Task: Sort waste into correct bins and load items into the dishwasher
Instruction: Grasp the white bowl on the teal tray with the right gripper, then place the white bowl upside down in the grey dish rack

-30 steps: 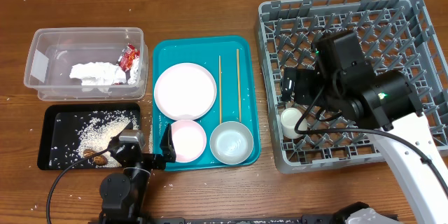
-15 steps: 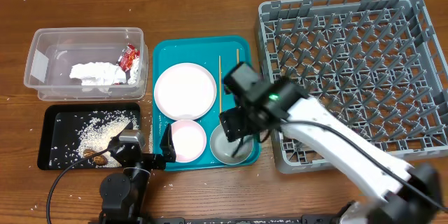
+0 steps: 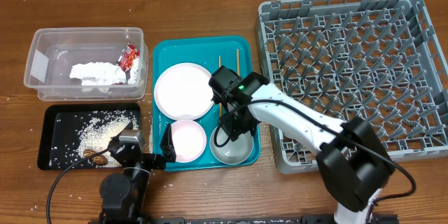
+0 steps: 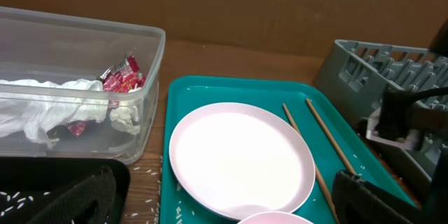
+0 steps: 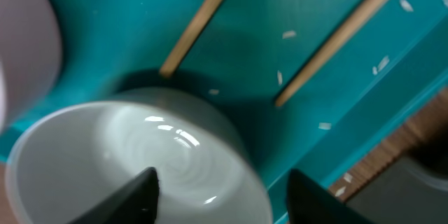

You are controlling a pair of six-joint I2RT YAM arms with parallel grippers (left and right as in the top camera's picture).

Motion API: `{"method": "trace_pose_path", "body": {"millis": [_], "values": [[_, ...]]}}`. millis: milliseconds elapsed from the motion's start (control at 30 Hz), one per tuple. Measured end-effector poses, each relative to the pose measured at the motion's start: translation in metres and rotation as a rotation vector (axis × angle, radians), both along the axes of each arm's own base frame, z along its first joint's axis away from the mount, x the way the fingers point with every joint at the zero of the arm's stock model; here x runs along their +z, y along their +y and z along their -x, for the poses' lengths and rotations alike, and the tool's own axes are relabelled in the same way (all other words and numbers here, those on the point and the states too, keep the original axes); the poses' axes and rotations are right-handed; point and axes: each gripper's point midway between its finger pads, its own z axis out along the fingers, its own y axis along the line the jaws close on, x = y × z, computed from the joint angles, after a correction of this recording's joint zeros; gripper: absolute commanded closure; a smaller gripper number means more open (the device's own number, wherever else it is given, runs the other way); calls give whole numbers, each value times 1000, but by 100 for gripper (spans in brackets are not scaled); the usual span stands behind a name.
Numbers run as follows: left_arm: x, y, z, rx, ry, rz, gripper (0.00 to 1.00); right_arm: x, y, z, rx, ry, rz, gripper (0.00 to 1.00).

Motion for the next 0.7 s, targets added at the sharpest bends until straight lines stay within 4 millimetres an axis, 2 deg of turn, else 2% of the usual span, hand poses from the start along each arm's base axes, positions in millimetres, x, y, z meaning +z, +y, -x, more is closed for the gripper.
{"method": "trace_pose_path", "body": {"millis": [67,167,300,433,500,567,633,667,700], "values": [[0,0,0,0,0,0,0,-7,-2,-3,5,6,11,72],[0,0,0,0,0,0,0,-14,-9,-6,1,19,28,96],[0,0,0,0,0,0,0,-13,-21,1,5,63,63,96],[0,0,0,0,0,0,0,-2,-31,8,-2,88,114,96],[0,0,0,0,0,0,0,10,-37,4,-24,61,144,96],[0,0,0,0,0,0,0,32,-42,-5,-63,-2,164,96],[0,0,0,0,0,0,0,60,-44,-19,-116,-96,159,96],[0,0,0,0,0,0,0,89,-47,-33,-179,-206,147,96],[0,0,0,0,0,0,0,108,-54,-42,-235,-286,148,96]]}}
